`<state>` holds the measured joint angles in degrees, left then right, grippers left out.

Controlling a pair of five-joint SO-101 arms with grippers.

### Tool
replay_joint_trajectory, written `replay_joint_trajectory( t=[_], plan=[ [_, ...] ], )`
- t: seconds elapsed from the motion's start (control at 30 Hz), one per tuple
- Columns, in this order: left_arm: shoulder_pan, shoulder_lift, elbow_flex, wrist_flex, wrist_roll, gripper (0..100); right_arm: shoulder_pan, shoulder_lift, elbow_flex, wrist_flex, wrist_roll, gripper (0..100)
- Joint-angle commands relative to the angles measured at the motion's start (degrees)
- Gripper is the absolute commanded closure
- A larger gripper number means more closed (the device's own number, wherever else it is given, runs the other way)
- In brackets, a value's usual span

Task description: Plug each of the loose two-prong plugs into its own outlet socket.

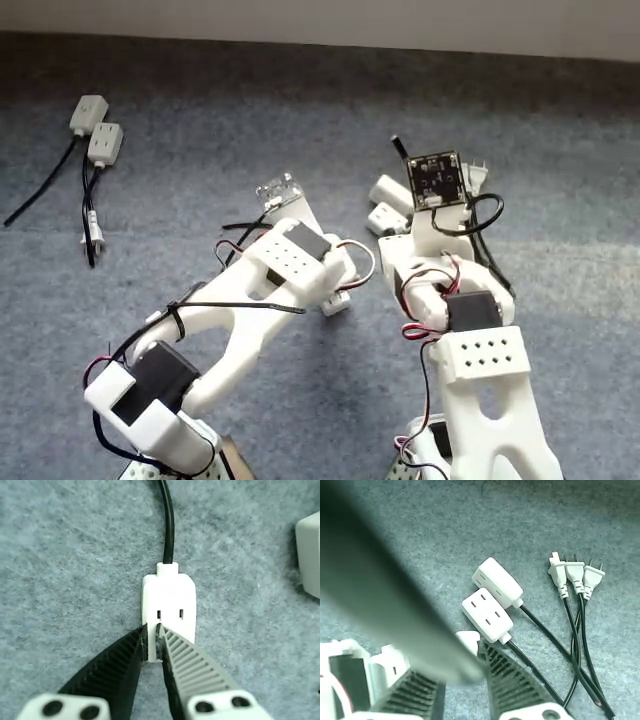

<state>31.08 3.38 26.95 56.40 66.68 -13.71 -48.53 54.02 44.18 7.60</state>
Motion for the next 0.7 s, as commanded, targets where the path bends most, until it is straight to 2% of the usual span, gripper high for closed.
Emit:
replay_joint_trajectory(
  t=[0.0, 0.17, 0.4, 0.5, 0.67],
  plan=[
    [-1.98, 0.22, 0.92, -0.35, 0.44, 95, 0.66, -1.36, -0.31, -1.36, 0.88, 99.1],
    [-2.24, -0.57, -2.77, 0.0, -2.9, 95, 0.57, -1.36, -0.31, -1.36, 0.88, 99.1],
    [-4.79, -0.31, -10.95, -0.18, -3.87, 95, 0.48, -1.36, -0.22, -1.36, 0.88, 99.1],
    [-5.14, 0.13, -14.64, -0.44, -7.21, 95, 0.48, -1.36, -0.22, -1.36, 0.88, 99.1],
    [-6.73, 8.31, -15.96, -8.35, -7.82, 95, 0.48, -1.36, -0.22, -1.36, 0.88, 99.1]
  ],
)
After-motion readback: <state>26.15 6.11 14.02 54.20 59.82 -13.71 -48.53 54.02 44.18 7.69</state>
